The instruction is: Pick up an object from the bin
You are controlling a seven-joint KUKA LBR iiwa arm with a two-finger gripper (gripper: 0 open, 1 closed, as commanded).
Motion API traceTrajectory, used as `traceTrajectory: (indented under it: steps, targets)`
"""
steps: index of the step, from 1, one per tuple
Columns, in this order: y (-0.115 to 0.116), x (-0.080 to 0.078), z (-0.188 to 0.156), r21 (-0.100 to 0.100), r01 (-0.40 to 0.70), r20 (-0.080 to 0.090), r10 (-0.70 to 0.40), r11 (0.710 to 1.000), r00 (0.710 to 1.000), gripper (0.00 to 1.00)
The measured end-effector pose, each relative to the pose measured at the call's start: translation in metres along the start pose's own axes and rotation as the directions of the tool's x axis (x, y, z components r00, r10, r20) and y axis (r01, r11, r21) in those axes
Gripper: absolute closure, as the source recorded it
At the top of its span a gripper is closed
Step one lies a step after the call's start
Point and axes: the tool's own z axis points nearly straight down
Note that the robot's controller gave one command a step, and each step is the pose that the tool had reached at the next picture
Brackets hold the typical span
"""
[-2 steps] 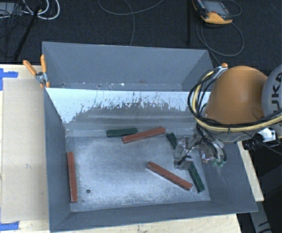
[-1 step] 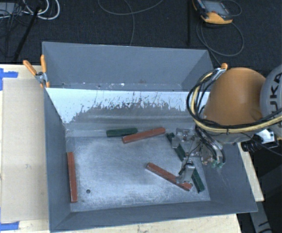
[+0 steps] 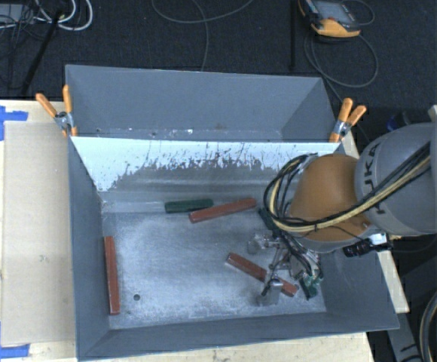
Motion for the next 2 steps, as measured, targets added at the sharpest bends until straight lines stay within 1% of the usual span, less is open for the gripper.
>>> traceTrajectory:
  steps: [1,2]
  targets:
    - [0.000,-0.002,-0.005,0.000,-0.003,0.006,0.003,1.000,1.000,1.00]
    - [0.014,0.011,-0.146,0.001,0.076,0.015,-0.076,0.997,0.997,1.00]
